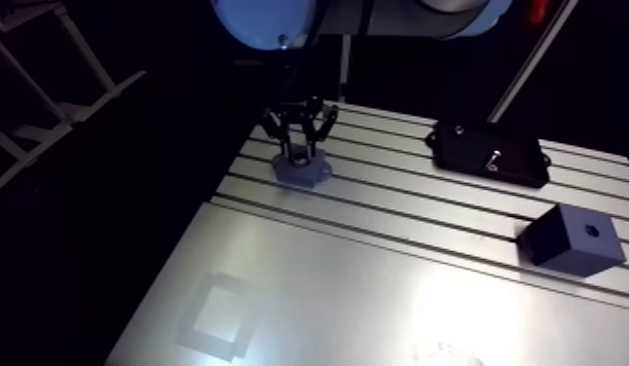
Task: Pick up the bearing and press it into the housing until flush.
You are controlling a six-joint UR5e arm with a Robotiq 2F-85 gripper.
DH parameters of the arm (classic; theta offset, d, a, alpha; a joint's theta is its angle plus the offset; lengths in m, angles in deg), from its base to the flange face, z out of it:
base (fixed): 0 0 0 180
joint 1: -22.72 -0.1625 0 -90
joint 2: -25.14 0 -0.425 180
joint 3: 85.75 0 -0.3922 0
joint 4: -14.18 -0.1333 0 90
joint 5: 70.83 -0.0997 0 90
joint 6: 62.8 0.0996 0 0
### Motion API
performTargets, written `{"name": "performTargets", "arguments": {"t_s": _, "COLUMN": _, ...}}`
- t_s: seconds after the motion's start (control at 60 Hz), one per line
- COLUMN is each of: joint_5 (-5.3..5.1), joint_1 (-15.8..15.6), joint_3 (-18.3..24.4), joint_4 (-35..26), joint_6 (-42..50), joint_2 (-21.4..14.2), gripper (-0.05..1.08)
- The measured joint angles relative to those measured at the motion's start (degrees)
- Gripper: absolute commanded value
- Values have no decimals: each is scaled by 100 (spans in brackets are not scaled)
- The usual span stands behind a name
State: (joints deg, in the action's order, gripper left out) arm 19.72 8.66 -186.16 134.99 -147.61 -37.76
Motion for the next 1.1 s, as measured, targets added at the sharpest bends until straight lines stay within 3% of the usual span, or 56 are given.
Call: {"name": "performTargets", "arguments": {"t_s": 1.1, "joint_5": 9, "joint_1": 9, "joint_3": 11, "joint_4": -1, "joint_6": -4, "joint_2": 43, "gripper": 59}}
